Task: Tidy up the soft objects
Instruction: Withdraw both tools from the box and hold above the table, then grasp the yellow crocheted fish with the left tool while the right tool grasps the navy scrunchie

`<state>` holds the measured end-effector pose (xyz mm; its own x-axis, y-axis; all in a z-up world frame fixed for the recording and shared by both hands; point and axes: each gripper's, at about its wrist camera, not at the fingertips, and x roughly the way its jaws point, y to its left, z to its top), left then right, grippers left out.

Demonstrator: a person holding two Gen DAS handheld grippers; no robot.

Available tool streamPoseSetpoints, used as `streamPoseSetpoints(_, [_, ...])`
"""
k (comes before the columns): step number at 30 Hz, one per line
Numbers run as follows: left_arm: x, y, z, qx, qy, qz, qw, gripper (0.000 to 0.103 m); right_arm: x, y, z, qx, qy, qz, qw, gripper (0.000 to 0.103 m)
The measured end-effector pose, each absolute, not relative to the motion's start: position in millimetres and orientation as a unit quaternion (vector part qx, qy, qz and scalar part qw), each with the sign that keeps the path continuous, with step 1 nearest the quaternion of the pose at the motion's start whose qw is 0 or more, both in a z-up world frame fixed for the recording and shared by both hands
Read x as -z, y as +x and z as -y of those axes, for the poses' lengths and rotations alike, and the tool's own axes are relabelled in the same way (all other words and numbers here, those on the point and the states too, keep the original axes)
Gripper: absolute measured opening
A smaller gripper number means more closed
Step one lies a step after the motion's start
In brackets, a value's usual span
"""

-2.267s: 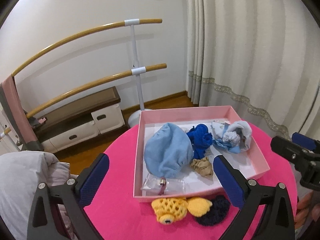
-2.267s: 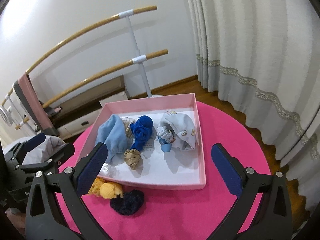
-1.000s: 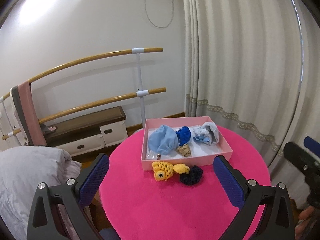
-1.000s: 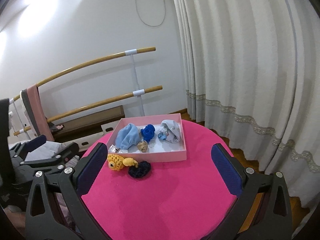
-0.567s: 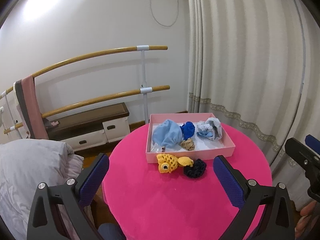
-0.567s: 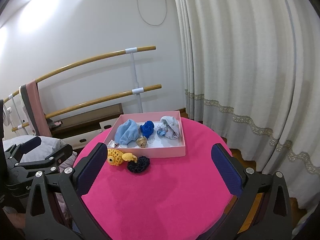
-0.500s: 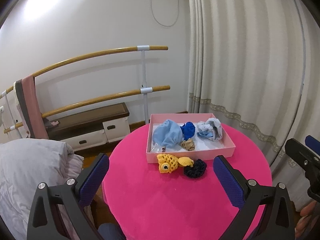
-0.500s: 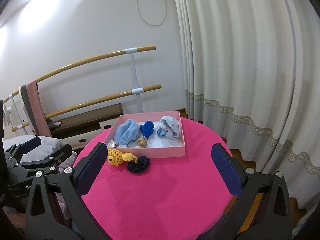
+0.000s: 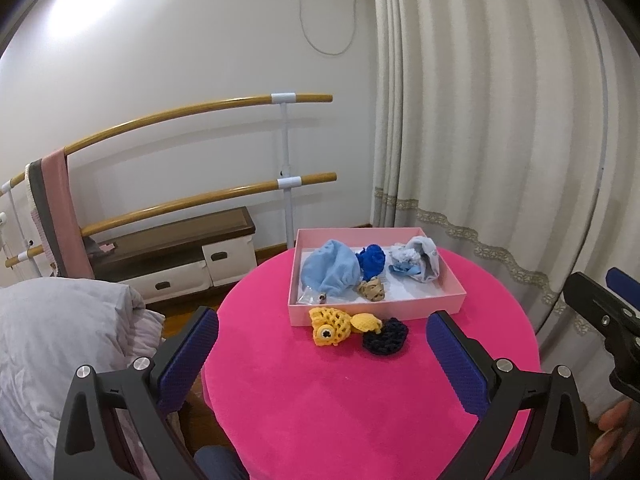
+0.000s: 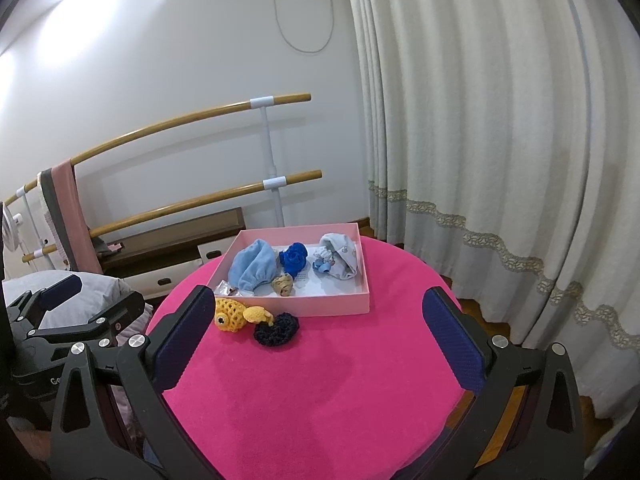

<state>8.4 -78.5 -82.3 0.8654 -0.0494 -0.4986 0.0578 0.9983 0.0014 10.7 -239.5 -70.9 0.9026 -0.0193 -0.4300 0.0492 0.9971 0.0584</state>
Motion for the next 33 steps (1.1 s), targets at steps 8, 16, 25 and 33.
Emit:
streamPoseSetpoints(8, [87.3,11.7,76.4,0.024,0.004,-0.264,0.964,0.103,71.6,12.0,239.2,0.018,0.035,-0.225,0.974,0.103])
streamPoseSetpoints(16, [98.8,22.8,73.5,0.021,0.002,-0.277,0.961,0.103,77.6,19.4,240.2,0.017,0.034,-0.237,0.971,0.103])
streamPoseSetpoints(25, [131.1,58.7,70.3,0.020,0.005,-0.319,0.948,0.103,110.2,46.4,245.3,0.020,0.036,-0.279,0.959,0.103])
streamPoseSetpoints(33, [163.1,114.9,69.8,0.021,0.013,-0.357,0.934,0.103,148.7,81.5,250.6,0.015,0.037,-0.328,0.944,0.103])
